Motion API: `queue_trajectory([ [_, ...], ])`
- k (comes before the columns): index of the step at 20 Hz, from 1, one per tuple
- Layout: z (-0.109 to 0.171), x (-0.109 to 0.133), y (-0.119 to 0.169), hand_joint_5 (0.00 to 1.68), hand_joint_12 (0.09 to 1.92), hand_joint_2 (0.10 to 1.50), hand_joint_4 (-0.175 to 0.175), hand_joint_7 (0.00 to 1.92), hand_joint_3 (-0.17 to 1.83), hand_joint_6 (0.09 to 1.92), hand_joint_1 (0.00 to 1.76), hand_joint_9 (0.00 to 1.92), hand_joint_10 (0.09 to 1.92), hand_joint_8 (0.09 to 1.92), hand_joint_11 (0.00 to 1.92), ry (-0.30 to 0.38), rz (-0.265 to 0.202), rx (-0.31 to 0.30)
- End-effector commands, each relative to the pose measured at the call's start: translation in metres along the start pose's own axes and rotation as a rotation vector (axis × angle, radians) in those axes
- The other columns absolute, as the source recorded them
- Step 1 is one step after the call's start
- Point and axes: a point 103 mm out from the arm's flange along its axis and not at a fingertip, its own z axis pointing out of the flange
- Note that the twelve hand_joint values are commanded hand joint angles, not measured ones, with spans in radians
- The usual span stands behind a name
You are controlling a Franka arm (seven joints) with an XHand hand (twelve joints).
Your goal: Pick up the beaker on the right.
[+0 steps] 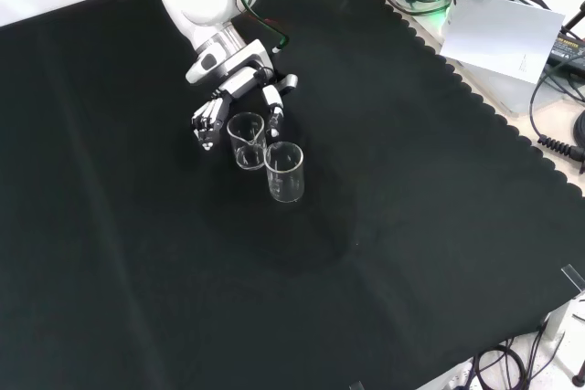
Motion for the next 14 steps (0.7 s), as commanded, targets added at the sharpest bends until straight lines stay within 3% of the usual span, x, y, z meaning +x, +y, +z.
queue_trajectory([
  [1, 0.0009, -0.0007, 0.0045, 0.51, 1.34, 0.52, -0.024, 0.28, 0.58, 0.09, 0.90, 0.39, 0.61, 0.60, 0.00, 0.002, 0.000, 0.005],
  [14, 0.0080, 0.0020, 0.0105, 0.55, 1.36, 0.52, -0.025, 0.28, 0.58, 0.09, 0.89, 0.40, 0.61, 0.60, 0.00, -0.002, 0.000, 0.019],
])
